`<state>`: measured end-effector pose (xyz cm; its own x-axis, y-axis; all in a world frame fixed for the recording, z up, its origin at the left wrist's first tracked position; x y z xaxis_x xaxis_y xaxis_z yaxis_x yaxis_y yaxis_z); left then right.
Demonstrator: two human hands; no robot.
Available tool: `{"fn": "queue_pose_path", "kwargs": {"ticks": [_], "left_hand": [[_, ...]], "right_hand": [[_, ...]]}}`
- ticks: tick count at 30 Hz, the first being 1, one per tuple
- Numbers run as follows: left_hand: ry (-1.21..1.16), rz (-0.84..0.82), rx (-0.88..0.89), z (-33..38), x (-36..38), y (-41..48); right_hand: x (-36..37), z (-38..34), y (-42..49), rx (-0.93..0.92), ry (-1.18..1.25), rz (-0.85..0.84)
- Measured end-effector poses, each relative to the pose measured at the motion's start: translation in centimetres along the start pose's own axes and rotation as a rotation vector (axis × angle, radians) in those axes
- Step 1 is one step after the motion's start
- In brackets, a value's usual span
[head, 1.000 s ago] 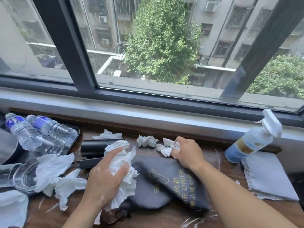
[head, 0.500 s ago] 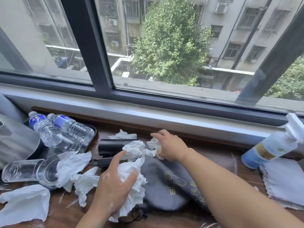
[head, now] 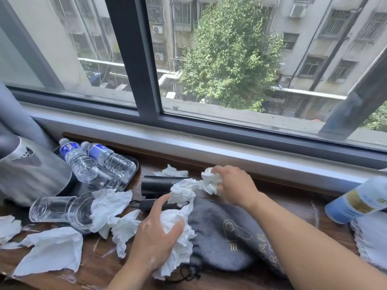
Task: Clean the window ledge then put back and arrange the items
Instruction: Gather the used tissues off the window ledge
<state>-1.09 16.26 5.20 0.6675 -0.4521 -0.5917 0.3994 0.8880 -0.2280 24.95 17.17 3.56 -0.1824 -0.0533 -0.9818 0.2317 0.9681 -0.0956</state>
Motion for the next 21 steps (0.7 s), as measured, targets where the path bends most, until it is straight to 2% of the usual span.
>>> {"fn": "queue_pose_path", "kwargs": {"ticks": [4,10,14,18,21], "left_hand": [[0.045,-0.015,-0.032,-0.7,0.3,1.1],[0.065,-0.159,-0.159,-1.0,0.9,3.3],[0.03,-0.19,-0.165,-1.1,0.9,4.2],[0.023,-0.231,-0.199,-1.4,0.9,4.3],[0.048,-0.219,-0.222,-1.3,0.8,4.2]], "right_hand": [[-1.5,-2.8,-0.5,-0.091,0.009,0.113],[1.2,-5.3,0.3,-0.084,0.184,-0.05],[1.7,-6.0,0.2,-0.117,0.379,-0.148],[2.1,-6.5,0.1,-0.127,0.43,-0.165],[2.6,-6.6,-0.1,-0.122,0.449,-0.114]]}}
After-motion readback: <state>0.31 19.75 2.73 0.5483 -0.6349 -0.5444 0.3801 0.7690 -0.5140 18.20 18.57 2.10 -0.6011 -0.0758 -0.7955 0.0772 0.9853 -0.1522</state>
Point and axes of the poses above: each hand's wrist, its own y-axis towards the middle knuckle, its own x-axis out of the palm, z = x × y, the point moved 1 cm from there along y, towards the middle knuckle, and after that the axes turned 3 degrees about -y, right-handed, at the moved point
